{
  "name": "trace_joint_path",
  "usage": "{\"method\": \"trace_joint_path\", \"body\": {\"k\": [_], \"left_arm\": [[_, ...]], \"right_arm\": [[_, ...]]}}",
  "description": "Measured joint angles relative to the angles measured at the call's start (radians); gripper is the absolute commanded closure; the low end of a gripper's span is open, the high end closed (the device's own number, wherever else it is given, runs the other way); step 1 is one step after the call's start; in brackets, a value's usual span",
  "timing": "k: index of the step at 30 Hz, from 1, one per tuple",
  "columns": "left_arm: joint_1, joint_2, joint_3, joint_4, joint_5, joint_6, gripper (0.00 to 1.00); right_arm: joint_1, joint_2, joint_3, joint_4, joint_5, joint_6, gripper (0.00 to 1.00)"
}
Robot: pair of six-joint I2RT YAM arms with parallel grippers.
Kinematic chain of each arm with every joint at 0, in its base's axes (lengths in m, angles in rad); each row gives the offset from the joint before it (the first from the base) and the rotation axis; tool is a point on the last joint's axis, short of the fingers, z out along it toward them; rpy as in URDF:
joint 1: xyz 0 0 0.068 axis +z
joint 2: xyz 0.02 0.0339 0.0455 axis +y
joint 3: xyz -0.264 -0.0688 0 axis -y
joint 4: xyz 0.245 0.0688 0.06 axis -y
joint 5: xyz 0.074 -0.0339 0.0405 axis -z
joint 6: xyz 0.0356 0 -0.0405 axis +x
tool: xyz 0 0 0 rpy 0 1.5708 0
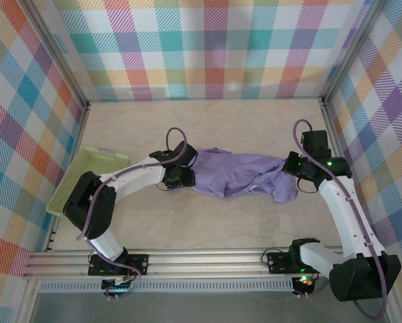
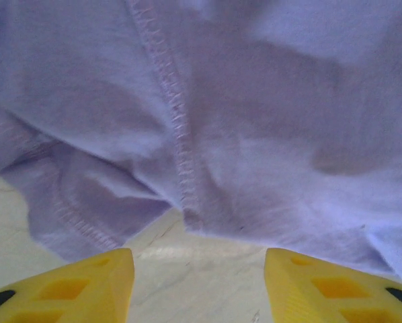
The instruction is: Fold the inside-out t-shirt
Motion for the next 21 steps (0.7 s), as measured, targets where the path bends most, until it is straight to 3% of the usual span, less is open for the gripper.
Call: {"method": "trace_joint_path", "body": {"k": [4, 12, 16, 21], "left_arm": [[0.006, 0.048, 0.002, 0.052, 0.018, -0.007, 0.58], [0.022, 0.112, 0.046, 0.050, 0.004, 0.023, 0.98], [0.030, 0.072, 0.095, 0.021, -0.036, 0.046, 1.00], [0.062, -0.149, 0.153, -0.076, -0.107, 0.069, 1.00]], "right_arm": [[0.000, -0.013, -0.016, 0.000, 0.003, 0.000, 1.00], [0.000, -0.023, -0.022, -0.002, 0.018, 0.000, 1.00], [0.000, -0.030, 0.016, -0.037, 0.030, 0.000, 1.00], [0.000, -0.056, 0.180, -0.095, 0.044, -0.008, 1.00]]}}
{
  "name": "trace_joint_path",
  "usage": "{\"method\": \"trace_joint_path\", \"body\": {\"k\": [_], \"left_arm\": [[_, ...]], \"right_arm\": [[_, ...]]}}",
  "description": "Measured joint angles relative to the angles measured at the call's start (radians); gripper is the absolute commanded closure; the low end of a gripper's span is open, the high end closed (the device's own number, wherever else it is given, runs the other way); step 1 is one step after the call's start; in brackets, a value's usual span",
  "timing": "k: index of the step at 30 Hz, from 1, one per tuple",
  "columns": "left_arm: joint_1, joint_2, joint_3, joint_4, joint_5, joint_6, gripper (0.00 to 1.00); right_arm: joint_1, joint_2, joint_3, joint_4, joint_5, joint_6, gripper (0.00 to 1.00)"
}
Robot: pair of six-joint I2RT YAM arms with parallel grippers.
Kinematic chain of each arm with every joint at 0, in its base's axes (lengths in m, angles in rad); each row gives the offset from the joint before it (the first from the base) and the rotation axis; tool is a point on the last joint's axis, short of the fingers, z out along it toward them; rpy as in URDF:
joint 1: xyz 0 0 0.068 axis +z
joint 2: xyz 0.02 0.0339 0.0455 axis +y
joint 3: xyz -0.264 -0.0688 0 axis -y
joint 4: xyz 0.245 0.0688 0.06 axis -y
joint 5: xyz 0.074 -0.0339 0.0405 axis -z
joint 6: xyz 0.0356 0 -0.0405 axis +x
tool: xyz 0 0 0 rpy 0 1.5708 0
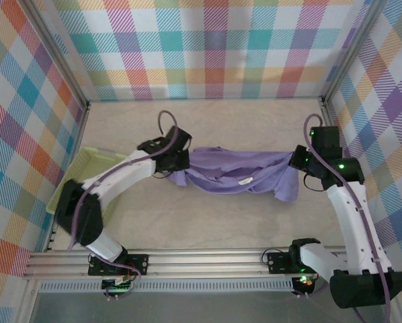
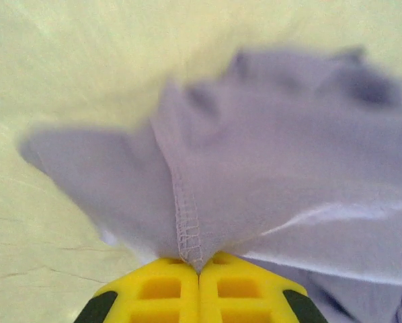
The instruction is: Fold the inside-out t-shirt
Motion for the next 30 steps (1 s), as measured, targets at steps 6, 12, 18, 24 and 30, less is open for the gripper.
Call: {"method": "trace_joint_path", "body": {"k": [6, 12, 18, 24, 30], "left_arm": [[0.027, -0.273, 0.180, -0.085, -0.064, 0.026, 1.00], [0.027, -0.424, 0.338, -0.166, -0.075, 0.059, 1.00], [0.027, -0.517, 0.455, -0.219, -0.033, 0.086, 1.00], [0.027, -0.548, 0.601, -0.250, 0.023, 0.090, 1.00], [0.027, -0.586, 0.652, -0.252, 0.056, 0.090, 1.00]], "right_arm": [[0.000, -0.055, 0.214, -0.030, -0.028, -0.031, 1.00], [0.000, -0.084, 0.408, -0.056, -0.124, -0.077, 1.00], [0.000, -0.100, 0.587, -0.067, -0.282, -0.112, 1.00], [0.000, -0.100, 0.793, -0.069, -0.421, -0.111, 1.00], [0.000, -0.098, 0.898, -0.069, -0.438, -0.084, 1.00]]}}
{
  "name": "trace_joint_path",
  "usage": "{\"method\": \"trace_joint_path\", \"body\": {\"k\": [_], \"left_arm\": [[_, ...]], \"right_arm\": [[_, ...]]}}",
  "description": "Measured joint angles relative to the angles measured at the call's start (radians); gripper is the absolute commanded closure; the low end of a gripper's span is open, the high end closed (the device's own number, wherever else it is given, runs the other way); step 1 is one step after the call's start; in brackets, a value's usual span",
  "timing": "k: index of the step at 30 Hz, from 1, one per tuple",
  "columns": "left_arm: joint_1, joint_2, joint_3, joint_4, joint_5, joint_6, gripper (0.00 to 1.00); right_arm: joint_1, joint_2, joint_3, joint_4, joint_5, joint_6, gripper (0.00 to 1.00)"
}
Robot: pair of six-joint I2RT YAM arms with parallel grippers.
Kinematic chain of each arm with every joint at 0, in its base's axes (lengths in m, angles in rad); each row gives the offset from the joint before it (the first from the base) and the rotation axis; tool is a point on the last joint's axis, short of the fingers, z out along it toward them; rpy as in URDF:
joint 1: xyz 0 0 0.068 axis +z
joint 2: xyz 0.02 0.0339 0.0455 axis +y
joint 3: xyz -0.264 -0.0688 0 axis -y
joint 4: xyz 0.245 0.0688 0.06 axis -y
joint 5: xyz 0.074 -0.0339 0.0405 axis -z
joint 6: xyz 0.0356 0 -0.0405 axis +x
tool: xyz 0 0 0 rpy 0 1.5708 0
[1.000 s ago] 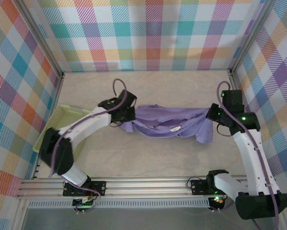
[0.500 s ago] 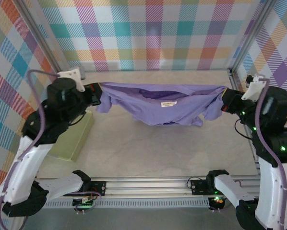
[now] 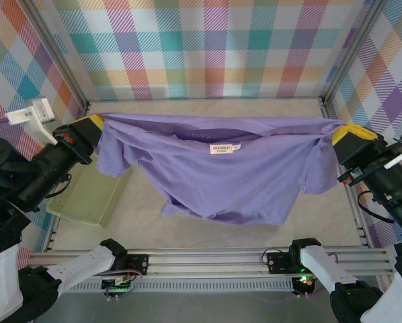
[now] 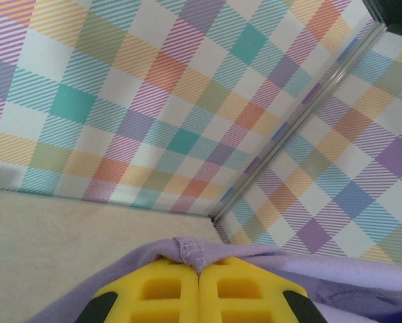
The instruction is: Fold the inside-out t-shirt
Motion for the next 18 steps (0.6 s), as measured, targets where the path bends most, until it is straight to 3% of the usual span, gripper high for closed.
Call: {"method": "trace_joint_path", "body": {"k": [6, 10, 13, 14, 16, 17, 18], "left_arm": [[0.000, 0.111, -0.035, -0.012, -0.104, 0.025, 1.00], [0.017, 0.336, -0.089, -0.020, -0.206, 0.025, 1.00], [0.056, 0.564, -0.115, -0.024, -0.231, 0.021, 1.00], [0.075, 0.649, -0.107, -0.027, -0.234, 0.018, 0.96], [0.117, 0.825, -0.058, -0.044, -0.242, 0.002, 0.66], [0.141, 0.933, 0.000, -0.061, -0.256, -0.013, 0.52], [0.163, 1.033, 0.065, -0.074, -0.266, -0.026, 0.45]], "right_arm": [[0.000, 0.011, -0.229, 0.063, 0.087, 0.017, 1.00], [0.000, 0.103, -0.500, 0.144, 0.142, 0.026, 1.00], [0.000, 0.262, -0.655, 0.237, 0.177, 0.033, 1.00], [0.000, 0.341, -0.689, 0.273, 0.186, 0.034, 1.00], [0.000, 0.500, -0.695, 0.323, 0.188, 0.034, 0.94], [0.000, 0.589, -0.679, 0.350, 0.191, 0.034, 0.79], [0.000, 0.684, -0.637, 0.359, 0.193, 0.032, 0.65]]}}
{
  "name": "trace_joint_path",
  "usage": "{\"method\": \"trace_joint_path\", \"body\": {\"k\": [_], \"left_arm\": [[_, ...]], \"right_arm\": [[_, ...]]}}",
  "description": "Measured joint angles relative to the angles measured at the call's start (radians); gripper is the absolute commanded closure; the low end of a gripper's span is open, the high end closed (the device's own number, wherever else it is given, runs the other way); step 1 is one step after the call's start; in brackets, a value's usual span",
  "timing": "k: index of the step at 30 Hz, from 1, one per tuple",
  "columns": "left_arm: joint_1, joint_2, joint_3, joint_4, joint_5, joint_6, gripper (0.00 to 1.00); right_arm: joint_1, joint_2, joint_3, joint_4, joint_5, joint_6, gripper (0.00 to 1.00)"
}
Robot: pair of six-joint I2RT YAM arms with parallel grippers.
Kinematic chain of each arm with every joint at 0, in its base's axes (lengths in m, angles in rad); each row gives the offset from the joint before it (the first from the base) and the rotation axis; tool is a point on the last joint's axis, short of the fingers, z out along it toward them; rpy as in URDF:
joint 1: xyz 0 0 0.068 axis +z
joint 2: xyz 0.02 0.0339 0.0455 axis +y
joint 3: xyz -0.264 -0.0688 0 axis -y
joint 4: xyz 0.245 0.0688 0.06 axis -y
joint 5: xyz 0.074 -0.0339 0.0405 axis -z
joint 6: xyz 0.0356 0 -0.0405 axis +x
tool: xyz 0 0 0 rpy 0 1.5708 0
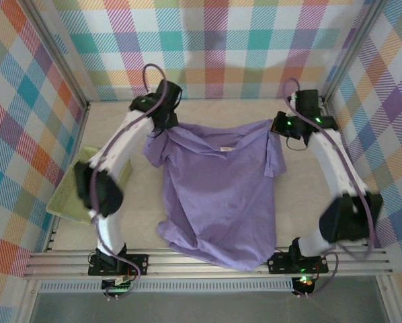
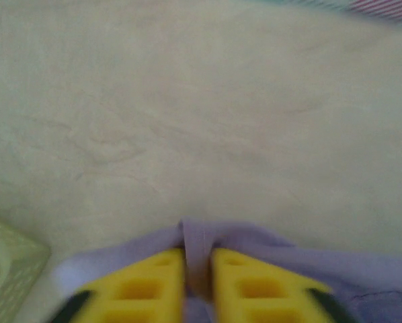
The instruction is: Fold the inside-out t-shirt
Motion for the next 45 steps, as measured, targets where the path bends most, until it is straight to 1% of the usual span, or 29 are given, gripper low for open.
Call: {"method": "trace_joint_path", "body": {"k": [1, 2, 3, 4, 6, 7, 8, 10, 11, 14, 15, 18, 19, 20, 23, 25, 28, 31, 33, 35, 38, 39, 42, 43, 45], "left_arm": [[0.020, 0.085, 0.066, -0.015, -0.003, -0.013, 0.40], [0.043, 0.187, 0.161, -0.039, -0.006, -0.029, 0.34], [0.066, 0.290, 0.274, -0.070, -0.005, -0.041, 0.28], [0.084, 0.368, 0.369, -0.094, -0.004, -0.050, 0.23], [0.111, 0.519, 0.580, -0.153, 0.001, -0.053, 0.20], [0.121, 0.560, 0.645, -0.174, 0.002, -0.048, 0.18], [0.130, 0.575, 0.677, -0.193, 0.003, -0.040, 0.18], [0.132, 0.553, 0.654, -0.214, 0.007, -0.027, 0.20], [0.127, 0.513, 0.598, -0.205, 0.016, -0.018, 0.22], [0.093, 0.336, 0.315, -0.135, 0.064, 0.003, 0.27], [0.072, 0.273, 0.220, -0.109, 0.082, 0.010, 0.30], [-0.004, 0.147, 0.018, -0.029, 0.142, 0.016, 0.35], [-0.029, 0.129, -0.020, -0.008, 0.162, 0.014, 0.35], [-0.053, 0.119, -0.052, 0.016, 0.179, 0.013, 0.35], [-0.116, 0.140, -0.109, 0.080, 0.225, 0.007, 0.42], [-0.128, 0.180, -0.117, 0.112, 0.249, -0.006, 0.44], [-0.119, 0.257, -0.117, 0.158, 0.261, -0.018, 0.44], [-0.097, 0.329, -0.116, 0.194, 0.263, -0.035, 0.45], [-0.076, 0.342, -0.086, 0.209, 0.267, -0.047, 0.44], [-0.049, 0.357, -0.054, 0.238, 0.274, -0.061, 0.41], [0.007, 0.409, 0.000, 0.270, 0.283, -0.076, 0.35], [0.026, 0.427, 0.031, 0.270, 0.290, -0.082, 0.31], [0.060, 0.507, 0.182, 0.270, 0.309, -0.086, 0.28], [0.068, 0.541, 0.236, 0.267, 0.315, -0.085, 0.26], [0.081, 0.620, 0.378, 0.239, 0.323, -0.077, 0.22]], "right_arm": [[-0.001, 0.085, 0.047, 0.011, 0.004, 0.001, 0.54], [-0.001, 0.197, 0.133, 0.010, 0.016, 0.001, 0.47], [-0.001, 0.315, 0.244, 0.000, 0.032, -0.003, 0.43], [-0.002, 0.408, 0.343, -0.008, 0.042, -0.006, 0.42], [-0.005, 0.587, 0.544, -0.034, 0.064, -0.011, 0.38], [-0.006, 0.634, 0.593, -0.042, 0.072, -0.014, 0.36], [-0.006, 0.655, 0.605, -0.048, 0.080, -0.018, 0.34], [-0.006, 0.639, 0.556, -0.059, 0.088, -0.023, 0.33], [-0.006, 0.603, 0.496, -0.052, 0.089, -0.027, 0.33], [-0.002, 0.463, 0.310, -0.043, 0.077, -0.030, 0.36], [0.001, 0.409, 0.249, -0.036, 0.071, -0.030, 0.36], [0.032, 0.271, 0.108, -0.013, 0.061, -0.031, 0.39], [0.050, 0.244, 0.080, -0.010, 0.056, -0.030, 0.40], [0.069, 0.225, 0.056, -0.003, 0.046, -0.029, 0.42], [0.107, 0.235, 0.009, 0.025, 0.006, -0.013, 0.44], [0.116, 0.278, -0.005, 0.032, -0.017, 0.001, 0.45], [0.109, 0.381, 0.000, 0.037, -0.031, 0.021, 0.46], [0.099, 0.494, 0.042, 0.020, -0.031, 0.041, 0.48], [0.090, 0.544, 0.117, -0.016, -0.034, 0.052, 0.49], [0.080, 0.585, 0.204, -0.021, -0.028, 0.062, 0.50], [0.058, 0.679, 0.349, -0.033, -0.023, 0.069, 0.50], [0.051, 0.714, 0.398, -0.043, -0.023, 0.069, 0.50], [0.040, 0.818, 0.565, -0.091, -0.031, 0.077, 0.50], [0.037, 0.851, 0.628, -0.108, -0.031, 0.078, 0.50], [0.033, 0.945, 0.802, -0.148, -0.032, 0.085, 0.50]]}}
